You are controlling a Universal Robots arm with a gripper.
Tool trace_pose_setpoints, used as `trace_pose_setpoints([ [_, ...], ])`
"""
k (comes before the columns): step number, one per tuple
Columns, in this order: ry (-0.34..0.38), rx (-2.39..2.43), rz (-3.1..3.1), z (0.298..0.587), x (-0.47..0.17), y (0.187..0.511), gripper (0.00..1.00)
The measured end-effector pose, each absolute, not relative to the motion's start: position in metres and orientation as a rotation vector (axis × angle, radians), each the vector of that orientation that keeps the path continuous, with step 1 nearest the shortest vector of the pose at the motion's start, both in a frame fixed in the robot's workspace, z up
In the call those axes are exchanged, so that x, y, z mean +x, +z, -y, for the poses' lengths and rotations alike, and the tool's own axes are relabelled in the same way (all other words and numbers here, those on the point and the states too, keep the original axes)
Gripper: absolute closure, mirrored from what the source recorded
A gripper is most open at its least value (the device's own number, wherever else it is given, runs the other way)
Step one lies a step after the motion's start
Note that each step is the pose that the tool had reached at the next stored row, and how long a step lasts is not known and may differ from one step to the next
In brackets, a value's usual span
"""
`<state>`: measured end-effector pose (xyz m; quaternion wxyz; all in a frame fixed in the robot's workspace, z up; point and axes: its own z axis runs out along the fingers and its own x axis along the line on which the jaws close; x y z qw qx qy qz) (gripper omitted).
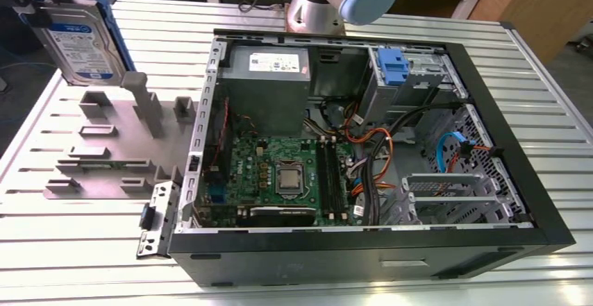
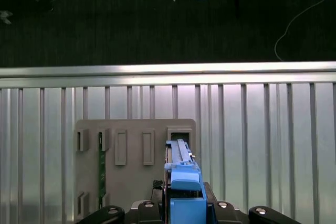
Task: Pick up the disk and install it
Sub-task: 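Pick up the disk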
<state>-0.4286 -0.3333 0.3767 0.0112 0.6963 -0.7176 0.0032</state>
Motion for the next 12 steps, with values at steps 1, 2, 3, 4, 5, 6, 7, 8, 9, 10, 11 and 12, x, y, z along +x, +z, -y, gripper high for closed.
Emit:
trace_pose_setpoints([
  [1,0.011,2.172,2.238,0.3333,-0.4287,0.3772,0.64],
  [2,0.012,2.171,2.238,0.3333,-0.4286,0.3776,0.64],
  [3,0.012,2.171,2.238,0.3333,-0.4286,0.3779,0.64],
  [4,0.012,2.171,2.238,0.3333,-0.4286,0.3782,0.64],
  [5,0.012,2.171,2.238,0.3333,-0.4286,0.3788,0.64],
  [6,0.012,2.171,2.238,0.3333,-0.4286,0.3794,0.64],
  [7,0.012,2.171,2.238,0.3333,-0.4286,0.3801,0.64],
  [8,0.012,2.171,2.238,0.3333,-0.4286,0.3806,0.64],
  [9,0.012,2.171,2.238,0.3333,-0.4286,0.3811,0.64],
  [10,0.012,2.171,2.238,0.3333,-0.4287,0.3815,0.64],
  [11,0.012,2.171,2.238,0.3333,-0.4286,0.3821,0.64],
  [12,0.012,2.171,2.238,0.3333,-0.4286,0.3826,0.64],
])
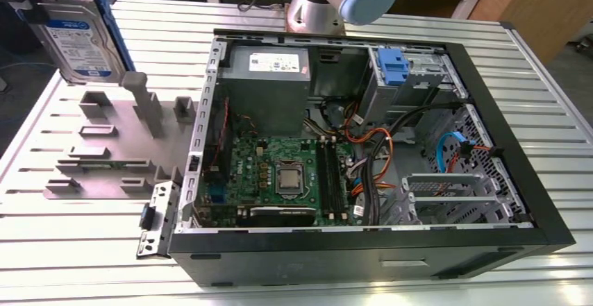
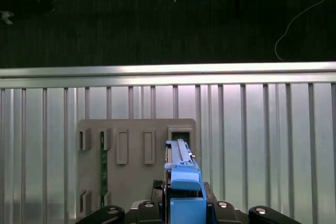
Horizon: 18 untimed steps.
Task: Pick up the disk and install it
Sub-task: 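Pick up the disk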
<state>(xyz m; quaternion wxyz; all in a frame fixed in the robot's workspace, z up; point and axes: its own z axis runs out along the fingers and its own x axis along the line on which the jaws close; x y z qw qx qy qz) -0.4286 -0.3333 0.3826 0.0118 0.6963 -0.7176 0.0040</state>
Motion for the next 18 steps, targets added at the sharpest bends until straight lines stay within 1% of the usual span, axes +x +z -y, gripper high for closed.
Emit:
trace_pose_setpoints([
  [18,0.013,2.171,2.237,0.3333,-0.4286,0.3913,0.64],
])
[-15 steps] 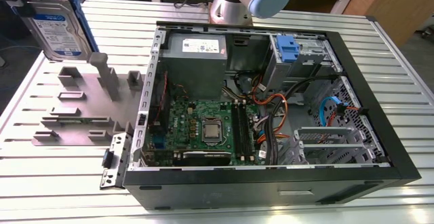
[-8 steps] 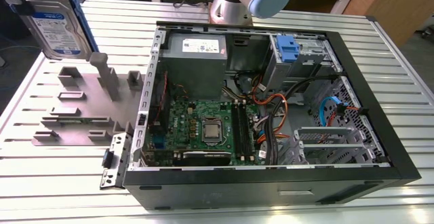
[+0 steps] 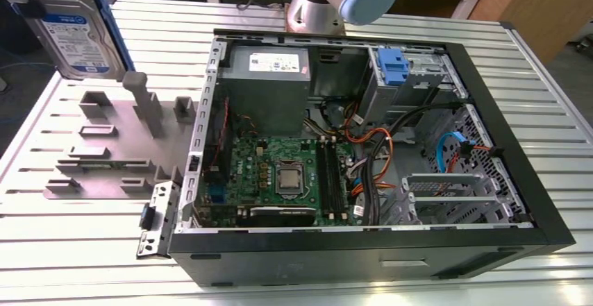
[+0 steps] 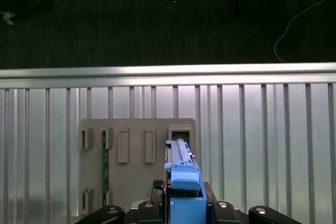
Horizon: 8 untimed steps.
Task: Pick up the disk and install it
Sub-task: 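Pick up the disk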
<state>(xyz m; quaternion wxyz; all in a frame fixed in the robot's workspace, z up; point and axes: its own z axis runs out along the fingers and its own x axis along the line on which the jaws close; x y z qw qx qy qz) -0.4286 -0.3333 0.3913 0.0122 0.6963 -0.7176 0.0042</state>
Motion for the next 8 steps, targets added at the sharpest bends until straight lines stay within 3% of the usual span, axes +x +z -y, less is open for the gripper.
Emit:
trace_pose_setpoints([
  [8,0.013,2.171,2.237,0.3333,-0.4286,0.3943,0.64],
])
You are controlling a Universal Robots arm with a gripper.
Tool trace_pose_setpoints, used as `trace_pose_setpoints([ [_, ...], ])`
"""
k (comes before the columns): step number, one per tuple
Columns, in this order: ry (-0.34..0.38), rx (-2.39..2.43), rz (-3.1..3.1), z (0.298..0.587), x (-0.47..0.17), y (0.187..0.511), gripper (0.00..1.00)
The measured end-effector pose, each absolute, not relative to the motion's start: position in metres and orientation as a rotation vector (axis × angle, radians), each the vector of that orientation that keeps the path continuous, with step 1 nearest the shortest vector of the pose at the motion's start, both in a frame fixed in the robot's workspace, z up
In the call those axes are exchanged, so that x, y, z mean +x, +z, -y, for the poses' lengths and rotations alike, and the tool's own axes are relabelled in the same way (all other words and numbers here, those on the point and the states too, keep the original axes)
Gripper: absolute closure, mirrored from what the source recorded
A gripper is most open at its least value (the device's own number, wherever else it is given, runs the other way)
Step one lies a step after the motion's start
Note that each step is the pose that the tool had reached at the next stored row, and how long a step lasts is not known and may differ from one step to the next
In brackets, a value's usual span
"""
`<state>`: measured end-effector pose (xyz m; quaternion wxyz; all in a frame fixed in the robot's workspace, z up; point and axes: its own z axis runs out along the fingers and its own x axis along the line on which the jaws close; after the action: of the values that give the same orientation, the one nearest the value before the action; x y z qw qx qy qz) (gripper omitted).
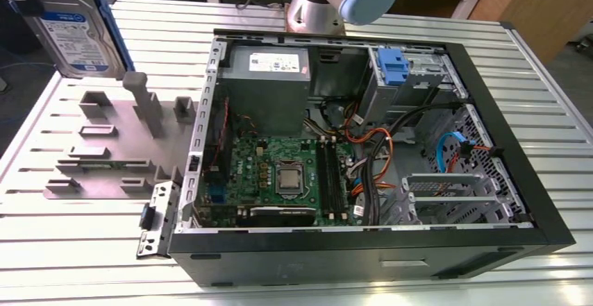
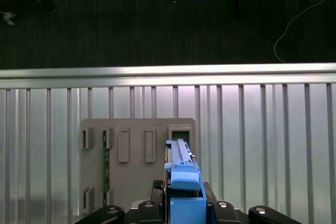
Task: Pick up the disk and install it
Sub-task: 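Pick up the disk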
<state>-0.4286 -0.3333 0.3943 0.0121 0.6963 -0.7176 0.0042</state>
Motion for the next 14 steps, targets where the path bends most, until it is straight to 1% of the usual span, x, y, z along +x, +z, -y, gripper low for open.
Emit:
trace_pose_setpoints([
  [14,0.013,2.171,2.237,0.3333,-0.4286,0.4017,0.64],
])
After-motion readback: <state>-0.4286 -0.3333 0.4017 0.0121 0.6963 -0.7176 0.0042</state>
